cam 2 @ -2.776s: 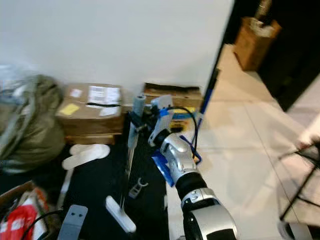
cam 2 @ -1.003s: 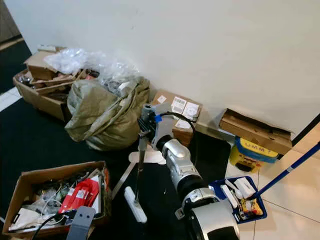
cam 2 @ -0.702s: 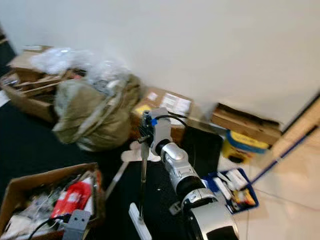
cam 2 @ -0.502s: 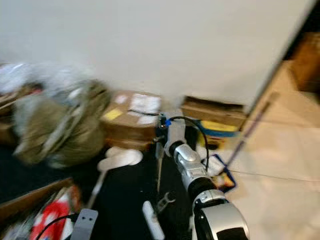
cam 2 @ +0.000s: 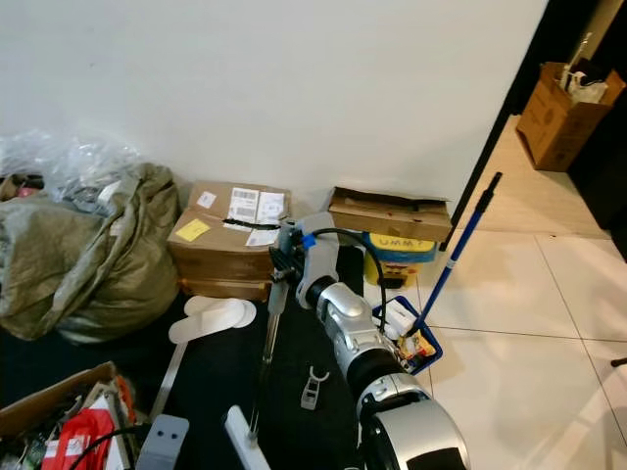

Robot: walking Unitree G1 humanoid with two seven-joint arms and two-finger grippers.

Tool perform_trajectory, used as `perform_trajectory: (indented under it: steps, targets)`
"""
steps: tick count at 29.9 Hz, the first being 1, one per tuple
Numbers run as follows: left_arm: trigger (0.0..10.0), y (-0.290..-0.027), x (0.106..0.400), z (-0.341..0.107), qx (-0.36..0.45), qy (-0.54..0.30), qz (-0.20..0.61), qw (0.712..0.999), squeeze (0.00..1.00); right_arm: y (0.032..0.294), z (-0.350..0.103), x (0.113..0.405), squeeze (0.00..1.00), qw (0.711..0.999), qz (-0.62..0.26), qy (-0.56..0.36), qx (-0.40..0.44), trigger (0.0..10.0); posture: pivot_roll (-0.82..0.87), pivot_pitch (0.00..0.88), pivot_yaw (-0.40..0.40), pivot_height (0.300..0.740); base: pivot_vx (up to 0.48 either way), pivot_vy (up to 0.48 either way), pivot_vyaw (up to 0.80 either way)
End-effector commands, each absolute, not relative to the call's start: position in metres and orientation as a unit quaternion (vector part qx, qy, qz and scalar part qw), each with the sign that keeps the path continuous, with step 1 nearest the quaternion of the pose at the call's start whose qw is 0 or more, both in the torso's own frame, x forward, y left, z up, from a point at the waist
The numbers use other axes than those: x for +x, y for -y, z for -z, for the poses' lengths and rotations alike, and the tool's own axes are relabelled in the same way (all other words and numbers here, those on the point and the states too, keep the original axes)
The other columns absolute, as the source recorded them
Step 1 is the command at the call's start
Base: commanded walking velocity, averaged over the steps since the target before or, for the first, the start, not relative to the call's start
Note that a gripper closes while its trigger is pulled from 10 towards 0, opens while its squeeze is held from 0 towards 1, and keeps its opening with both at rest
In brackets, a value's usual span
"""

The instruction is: Sweep floor

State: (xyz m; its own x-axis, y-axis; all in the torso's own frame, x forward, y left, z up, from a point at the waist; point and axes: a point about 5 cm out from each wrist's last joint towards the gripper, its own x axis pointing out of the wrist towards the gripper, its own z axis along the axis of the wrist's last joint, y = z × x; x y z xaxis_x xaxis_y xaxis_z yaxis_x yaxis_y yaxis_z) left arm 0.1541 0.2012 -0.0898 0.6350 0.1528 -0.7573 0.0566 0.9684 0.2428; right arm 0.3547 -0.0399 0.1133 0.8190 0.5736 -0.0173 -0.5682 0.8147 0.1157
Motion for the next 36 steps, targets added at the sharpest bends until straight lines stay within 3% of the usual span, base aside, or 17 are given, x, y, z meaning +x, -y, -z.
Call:
perform_trajectory:
  steps: [1, 4, 5, 15, 20, 23, 31, 36]
  targets:
    - [10.0, -0.205, 0.146, 0.092, 0.129, -0.436, -0.026, 0.89, 0.0, 0.036, -0.125, 0.357, 0.0, 0.954, -0.298, 0.004, 0.042, 10.0, -0.05, 0.149, -0.024, 0.74, 0.0, 0.0, 0.0]
    - [10.0, -0.204, 0.142, 0.094, 0.13, -0.439, -0.024, 0.889, 0.0, 0.039, -0.129, 0.359, 0.0, 0.965, -0.256, 0.025, 0.042, 10.0, -0.06, 0.167, -0.028, 0.74, 0.0, 0.0, 0.0]
    - [10.0, -0.204, 0.136, 0.096, 0.131, -0.442, -0.021, 0.887, 0.0, 0.042, -0.134, 0.361, 0.0, 0.977, -0.199, 0.053, 0.05, 10.0, -0.06, 0.186, -0.03, 0.74, 0.0, 0.0, 0.0]
    - [10.0, -0.217, 0.117, 0.098, 0.147, -0.449, -0.015, 0.881, 0.0, 0.045, -0.129, 0.363, 0.0, 0.988, -0.124, 0.037, 0.089, 10.0, -0.04, 0.255, -0.034, 0.74, 0.0, 0.0, 0.0]
    - [10.0, -0.224, 0.11, 0.098, 0.151, -0.449, -0.018, 0.88, 0.0, 0.053, -0.129, 0.366, 0.0, 0.994, -0.085, 0.037, 0.057, 10.0, -0.03, 0.282, -0.032, 0.74, 0.0, 0.0, 0.0]
    - [10.0, -0.225, 0.107, 0.098, 0.152, -0.448, -0.017, 0.881, 0.0, 0.063, -0.125, 0.369, 0.0, 0.999, -0.049, 0.022, -0.006, 10.0, -0.03, 0.292, -0.031, 0.74, 0.0, 0.0, 0.0]
    - [10.0, -0.223, 0.107, 0.098, 0.152, -0.446, -0.015, 0.882, 0.0, 0.077, -0.133, 0.373, 0.0, 0.994, -0.055, 0.058, -0.073, 10.0, -0.04, 0.298, -0.033, 0.74, 0.0, 0.0, 0.0]
    - [10.0, -0.221, 0.107, 0.098, 0.15, -0.447, -0.015, 0.882, 0.0, 0.079, -0.153, 0.377, 0.0, 0.979, -0.112, 0.12, -0.118, 10.0, -0.04, 0.291, -0.03, 0.74, 0.0, 0.0, 0.0]
